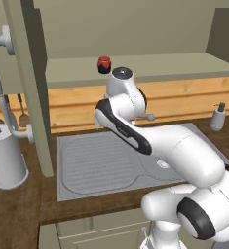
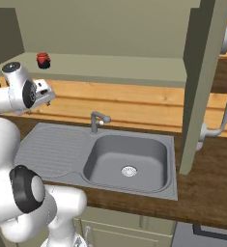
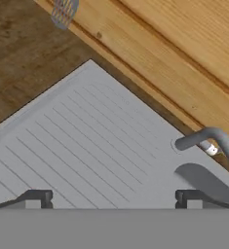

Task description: From the different types of pastries on the counter, select a croissant and place it on the cutting board. Then retrieve a jar of jam from the cabinet and place it alongside the croissant on the cutting board.

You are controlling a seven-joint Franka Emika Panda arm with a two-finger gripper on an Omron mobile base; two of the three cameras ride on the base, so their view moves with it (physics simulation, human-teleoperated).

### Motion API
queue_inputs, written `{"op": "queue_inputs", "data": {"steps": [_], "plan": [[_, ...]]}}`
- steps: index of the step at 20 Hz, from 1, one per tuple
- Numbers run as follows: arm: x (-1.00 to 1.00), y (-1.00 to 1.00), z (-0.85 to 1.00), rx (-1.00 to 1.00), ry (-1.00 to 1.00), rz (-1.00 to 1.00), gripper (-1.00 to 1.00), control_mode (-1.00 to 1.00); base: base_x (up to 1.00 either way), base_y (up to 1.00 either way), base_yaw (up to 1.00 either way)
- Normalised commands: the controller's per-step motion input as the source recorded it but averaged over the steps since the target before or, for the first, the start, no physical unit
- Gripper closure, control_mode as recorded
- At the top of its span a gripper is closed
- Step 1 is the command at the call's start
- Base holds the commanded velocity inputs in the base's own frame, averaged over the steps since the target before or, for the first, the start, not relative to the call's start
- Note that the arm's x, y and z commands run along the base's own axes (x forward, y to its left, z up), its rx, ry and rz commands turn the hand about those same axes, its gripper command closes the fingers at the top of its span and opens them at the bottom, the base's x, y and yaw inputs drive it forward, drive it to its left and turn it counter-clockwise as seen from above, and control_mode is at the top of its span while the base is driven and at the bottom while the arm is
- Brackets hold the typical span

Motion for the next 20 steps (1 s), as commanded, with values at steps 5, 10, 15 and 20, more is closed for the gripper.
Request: {"op": "queue_inputs", "data": {"steps": [5, 10, 15, 20], "plan": [[-0.17, 0.02, 1.00, 0.00, -0.27, 0.00, -1.00, -1.00, 0.00, 0.00, 0.00], [-0.20, 0.00, 1.00, 0.00, -0.26, 0.00, -1.00, -1.00, 0.00, 0.00, 0.00], [0.00, 0.00, 1.00, 0.01, -0.18, -0.04, -1.00, -1.00, 0.00, 0.00, 0.00], [0.00, 0.00, 0.75, 0.10, -0.05, 0.00, -1.00, -1.00, 0.00, 0.00, 0.00]]}}
